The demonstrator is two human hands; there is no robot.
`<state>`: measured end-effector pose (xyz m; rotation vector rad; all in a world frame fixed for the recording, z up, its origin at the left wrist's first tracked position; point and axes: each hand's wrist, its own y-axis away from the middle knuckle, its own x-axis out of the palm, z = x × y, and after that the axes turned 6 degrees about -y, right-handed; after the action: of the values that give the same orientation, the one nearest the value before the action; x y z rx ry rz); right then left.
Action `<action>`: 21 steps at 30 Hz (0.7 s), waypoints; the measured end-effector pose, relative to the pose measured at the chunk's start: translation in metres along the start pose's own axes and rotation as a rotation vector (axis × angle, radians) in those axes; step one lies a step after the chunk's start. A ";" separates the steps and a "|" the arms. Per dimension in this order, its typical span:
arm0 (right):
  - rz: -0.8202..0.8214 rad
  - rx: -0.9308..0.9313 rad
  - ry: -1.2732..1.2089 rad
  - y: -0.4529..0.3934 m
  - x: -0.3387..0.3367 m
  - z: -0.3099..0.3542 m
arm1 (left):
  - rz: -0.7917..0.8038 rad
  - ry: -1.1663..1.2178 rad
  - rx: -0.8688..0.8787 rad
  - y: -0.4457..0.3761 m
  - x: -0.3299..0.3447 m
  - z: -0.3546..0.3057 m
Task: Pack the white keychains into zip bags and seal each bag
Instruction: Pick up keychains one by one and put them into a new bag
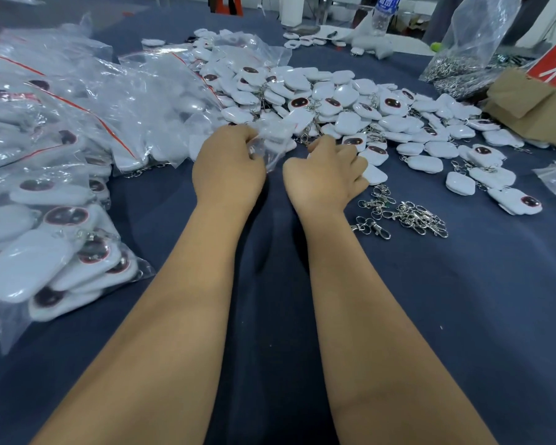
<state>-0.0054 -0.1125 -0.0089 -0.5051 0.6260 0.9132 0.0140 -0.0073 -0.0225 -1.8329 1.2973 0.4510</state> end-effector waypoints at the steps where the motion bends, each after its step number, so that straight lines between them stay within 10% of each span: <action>1: 0.029 0.005 0.040 0.001 0.001 0.000 | -0.013 -0.035 -0.007 -0.001 0.000 0.002; 6: -0.018 -0.077 -0.024 -0.002 0.001 -0.006 | -0.068 -0.011 -0.050 -0.002 -0.001 0.005; 11: -0.113 -0.065 -0.634 -0.004 0.000 -0.001 | -0.111 0.183 0.077 0.005 0.002 -0.011; 21: -0.040 0.182 -1.302 -0.012 0.000 0.004 | 0.276 -0.068 0.170 0.005 0.009 -0.010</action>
<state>0.0060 -0.1163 -0.0048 0.2853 -0.4876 0.9311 0.0116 -0.0211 -0.0251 -1.4933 1.5013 0.5278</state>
